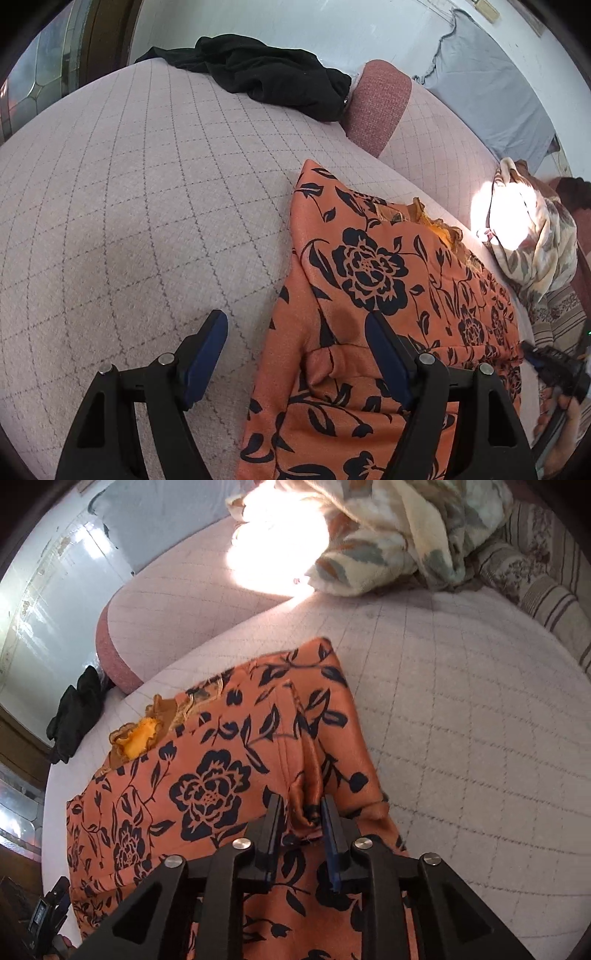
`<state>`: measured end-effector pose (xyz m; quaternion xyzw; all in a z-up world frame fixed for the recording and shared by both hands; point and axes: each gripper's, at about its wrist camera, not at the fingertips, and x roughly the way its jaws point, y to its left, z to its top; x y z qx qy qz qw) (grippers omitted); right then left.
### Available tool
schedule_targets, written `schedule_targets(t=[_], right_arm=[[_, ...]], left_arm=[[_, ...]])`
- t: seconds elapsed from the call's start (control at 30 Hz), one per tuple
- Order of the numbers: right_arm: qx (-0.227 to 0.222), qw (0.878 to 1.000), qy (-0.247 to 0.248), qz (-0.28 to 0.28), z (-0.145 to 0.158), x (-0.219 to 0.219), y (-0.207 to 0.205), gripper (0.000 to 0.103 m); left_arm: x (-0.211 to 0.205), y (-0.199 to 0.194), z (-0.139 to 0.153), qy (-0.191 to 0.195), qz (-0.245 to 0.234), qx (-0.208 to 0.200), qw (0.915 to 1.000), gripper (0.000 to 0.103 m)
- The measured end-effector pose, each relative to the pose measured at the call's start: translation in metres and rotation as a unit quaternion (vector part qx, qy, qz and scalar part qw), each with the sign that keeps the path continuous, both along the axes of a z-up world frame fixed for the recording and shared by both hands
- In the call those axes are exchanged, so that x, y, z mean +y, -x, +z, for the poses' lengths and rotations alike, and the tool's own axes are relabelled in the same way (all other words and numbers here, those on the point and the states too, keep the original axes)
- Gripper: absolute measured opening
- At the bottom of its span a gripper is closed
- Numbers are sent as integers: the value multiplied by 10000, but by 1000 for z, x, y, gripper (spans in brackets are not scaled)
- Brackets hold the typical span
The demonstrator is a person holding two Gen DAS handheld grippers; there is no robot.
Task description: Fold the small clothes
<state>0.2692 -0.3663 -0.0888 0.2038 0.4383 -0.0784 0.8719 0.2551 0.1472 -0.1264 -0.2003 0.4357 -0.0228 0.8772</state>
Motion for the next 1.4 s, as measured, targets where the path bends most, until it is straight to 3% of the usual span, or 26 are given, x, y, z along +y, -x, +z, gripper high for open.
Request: schedule_targets(t=[0.13,0.2,0.23,0.33,0.4,0.43,0.47,0.57,0.67,0.73,0.8,0.93,1.0,1.07,1.13,1.17,1.27,1.4], right_arm=[[-698,9975,6,-79,41,0,8,39],[-815,9951,-406,380,43,13,-3,77],[-780,9926,-682,635,41,22,-11,79],[-484,9853,-1324,962,17,31,-38,78],[84,9885,-1475,329,-19,15,-45,78],[299,9826,-1830,-42,-37,3,-44,76],[154,9785,-2049,-165,-39,-2,-40,75],[-177,9855,-1676,178,-12,11,-40,75],[-444,9834,-1681,518,-4,18,-52,78],[60,9897,-1416,180,-30,7,-65,80],[-65,9878,-1555,-13,-30,4,-65,78],[-479,9896,-1189,652,5,36,-68,79],[-504,9892,-1097,832,3,42,-72,79],[271,9966,-689,354,-27,28,-83,77],[0,9931,-1170,-70,-24,12,-74,74],[-88,9938,-1100,-123,-14,17,-72,76],[-358,9894,-1235,674,15,67,-80,78],[-408,9676,-1542,1955,21,145,-96,78]], left_arm=[[-4,-2,0,-139,-7,23,9999,77],[-4,-1,0,-162,-13,18,9999,78],[-4,-2,0,-164,-21,19,9999,78],[-4,-2,0,-171,-45,6,9998,78],[-4,-2,0,-177,-75,-1,9998,79],[-4,-2,0,-187,-88,3,9998,79],[-4,-2,0,-186,-89,17,9998,79],[-3,-4,0,-74,-51,38,10000,83],[-4,-5,0,-102,-40,26,9999,84],[-6,-4,0,-168,-82,-1,9998,84],[-8,-4,-1,-228,-111,-5,9997,84],[-9,-6,-1,-223,-68,15,9997,86],[-10,-5,-1,-249,-95,0,9996,86],[-9,-4,-1,-244,-113,-18,9996,86],[-8,-4,0,-211,-101,8,9997,86],[-7,-4,0,-178,-79,14,9998,86],[-4,-4,0,-79,-15,42,10000,86],[-2,-3,0,-98,-56,22,9999,86]])
